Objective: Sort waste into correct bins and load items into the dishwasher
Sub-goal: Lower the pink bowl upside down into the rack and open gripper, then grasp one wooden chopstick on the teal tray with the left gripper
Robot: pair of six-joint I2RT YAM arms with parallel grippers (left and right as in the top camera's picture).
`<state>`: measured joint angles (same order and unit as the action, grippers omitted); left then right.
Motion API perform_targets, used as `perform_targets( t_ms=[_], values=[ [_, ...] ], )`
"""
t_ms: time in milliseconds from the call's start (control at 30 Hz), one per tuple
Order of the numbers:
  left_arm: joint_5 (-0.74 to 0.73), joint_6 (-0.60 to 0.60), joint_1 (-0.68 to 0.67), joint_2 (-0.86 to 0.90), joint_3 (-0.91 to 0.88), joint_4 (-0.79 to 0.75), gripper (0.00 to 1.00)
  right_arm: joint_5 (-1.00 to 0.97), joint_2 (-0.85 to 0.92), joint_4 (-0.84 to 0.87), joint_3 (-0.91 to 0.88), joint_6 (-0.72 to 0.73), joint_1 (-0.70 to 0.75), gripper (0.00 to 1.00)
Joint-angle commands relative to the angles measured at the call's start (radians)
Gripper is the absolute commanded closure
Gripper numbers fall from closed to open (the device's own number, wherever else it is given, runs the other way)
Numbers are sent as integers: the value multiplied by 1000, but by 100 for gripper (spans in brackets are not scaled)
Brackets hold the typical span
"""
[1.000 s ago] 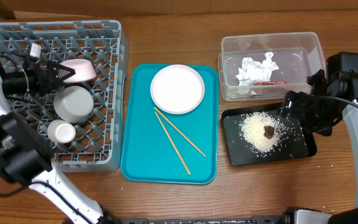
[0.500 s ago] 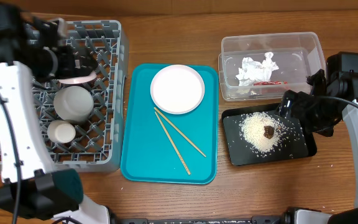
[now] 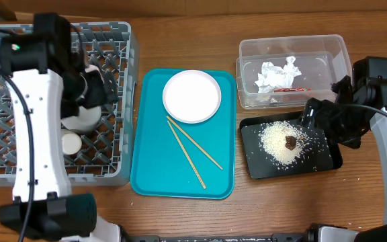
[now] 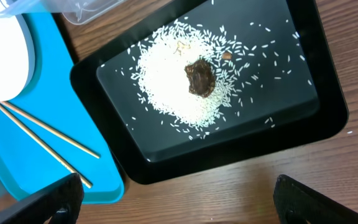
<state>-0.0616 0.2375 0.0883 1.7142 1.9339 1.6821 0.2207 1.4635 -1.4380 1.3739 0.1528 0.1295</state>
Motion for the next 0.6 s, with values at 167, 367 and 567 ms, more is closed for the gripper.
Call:
perform_targets(
  t_ms=[167, 367, 567],
  values=[
    [116, 305, -243, -266, -374, -210, 0, -4, -8, 0, 13, -5, 1, 0],
    [116, 354, -467, -253, -660, -542, 0, -4, -8, 0, 13, -5, 1, 0],
    [125, 353, -544, -108, -795, -686, 0, -4, -8, 0, 13, -5, 1, 0]
  ],
)
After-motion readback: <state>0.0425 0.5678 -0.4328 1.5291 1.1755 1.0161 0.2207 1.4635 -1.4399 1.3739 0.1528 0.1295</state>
